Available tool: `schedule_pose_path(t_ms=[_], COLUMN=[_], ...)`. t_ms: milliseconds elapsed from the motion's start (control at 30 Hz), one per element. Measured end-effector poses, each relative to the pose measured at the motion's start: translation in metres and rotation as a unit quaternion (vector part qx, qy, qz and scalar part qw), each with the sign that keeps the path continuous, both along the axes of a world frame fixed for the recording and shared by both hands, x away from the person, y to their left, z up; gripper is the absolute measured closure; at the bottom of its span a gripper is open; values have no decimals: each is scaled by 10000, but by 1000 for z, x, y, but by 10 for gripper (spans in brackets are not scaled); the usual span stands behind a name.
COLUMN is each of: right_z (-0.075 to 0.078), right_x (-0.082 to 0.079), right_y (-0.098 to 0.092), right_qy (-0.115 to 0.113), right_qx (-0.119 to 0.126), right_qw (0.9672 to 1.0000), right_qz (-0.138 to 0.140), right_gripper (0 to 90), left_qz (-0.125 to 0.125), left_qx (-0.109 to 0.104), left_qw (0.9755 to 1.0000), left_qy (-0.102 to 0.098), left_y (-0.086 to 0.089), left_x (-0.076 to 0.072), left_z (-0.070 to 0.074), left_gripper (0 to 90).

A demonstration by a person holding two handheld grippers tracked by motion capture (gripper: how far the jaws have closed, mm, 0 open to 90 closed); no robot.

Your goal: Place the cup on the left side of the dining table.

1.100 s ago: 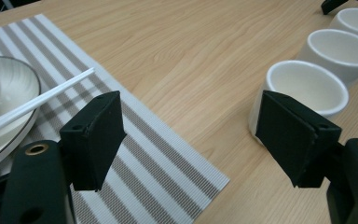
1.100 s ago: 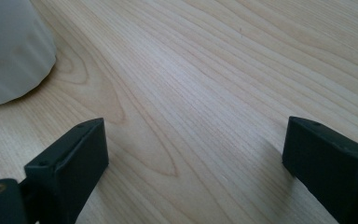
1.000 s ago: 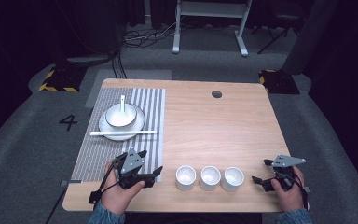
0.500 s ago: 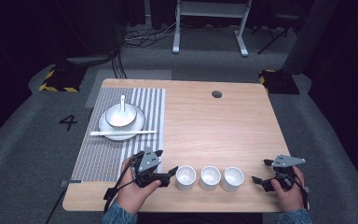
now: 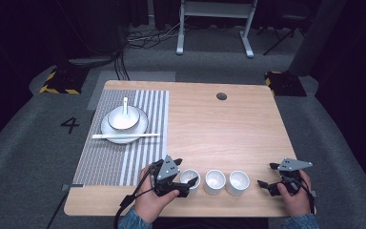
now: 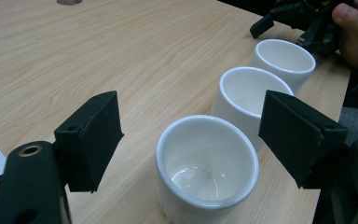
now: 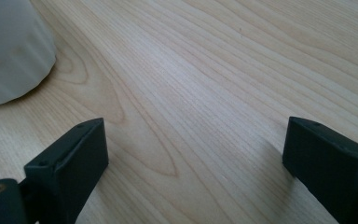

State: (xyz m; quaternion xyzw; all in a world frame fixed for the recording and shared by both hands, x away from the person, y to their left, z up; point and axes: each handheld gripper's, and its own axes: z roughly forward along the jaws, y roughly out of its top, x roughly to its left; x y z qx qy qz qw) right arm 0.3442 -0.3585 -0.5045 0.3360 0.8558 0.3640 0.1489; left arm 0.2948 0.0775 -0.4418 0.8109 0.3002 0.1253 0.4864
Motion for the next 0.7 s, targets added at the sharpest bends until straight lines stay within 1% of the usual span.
schedule_pose_path(t_ms=[167,233,367,500,600,633,700], right_z=[0,0,0,0,0,0,0], right_x=[0,0,0,0,0,0,0], right_y=[0,0,0,0,0,0,0], right_qy=[0,-1,-1,-1,0,1,0], right_qx=[0,0,0,1,0,1,0], right_qw=[10000,10000,10000,10000,10000,10000,10000], right_qz=[0,0,0,0,0,-2,0], right_gripper=[69,68,69,68,68,69,69], left_qz=[-14,3,11,-40,-41,-48,-93], left_qx=[88,158,195,255,309,296,370], left_qw=[9999,9998,9997,9996,9995,9995,9993], left_qy=[100,119,123,133,111,97,13], left_y=[-7,-9,-13,-17,-18,-18,-19], left_x=[-1,-1,-1,-2,-3,-3,-5], left_z=[-10,-14,-22,-29,-35,-37,-41], left_gripper=[199,199,196,203,212,213,202])
